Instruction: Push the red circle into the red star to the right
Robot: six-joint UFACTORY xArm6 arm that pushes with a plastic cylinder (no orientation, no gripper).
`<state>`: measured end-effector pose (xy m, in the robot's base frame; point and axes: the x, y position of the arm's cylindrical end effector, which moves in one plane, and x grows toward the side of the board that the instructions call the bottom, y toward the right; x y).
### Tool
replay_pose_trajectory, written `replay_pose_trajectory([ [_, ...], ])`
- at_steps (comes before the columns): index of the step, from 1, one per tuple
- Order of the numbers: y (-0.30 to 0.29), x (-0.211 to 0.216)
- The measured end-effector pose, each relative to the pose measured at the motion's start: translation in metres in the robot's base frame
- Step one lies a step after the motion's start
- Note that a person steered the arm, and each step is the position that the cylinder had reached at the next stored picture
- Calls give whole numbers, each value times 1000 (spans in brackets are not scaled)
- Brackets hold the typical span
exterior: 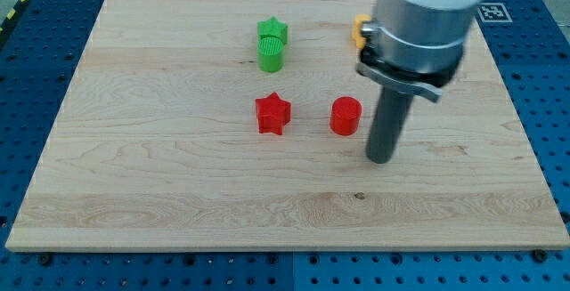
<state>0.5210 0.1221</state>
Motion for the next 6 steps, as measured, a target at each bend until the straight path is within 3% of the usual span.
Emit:
replay_pose_trajectory([
  [1,28,-22],
  [2,10,-49],
  [4,-75,-52],
  [6,-64,-97],
])
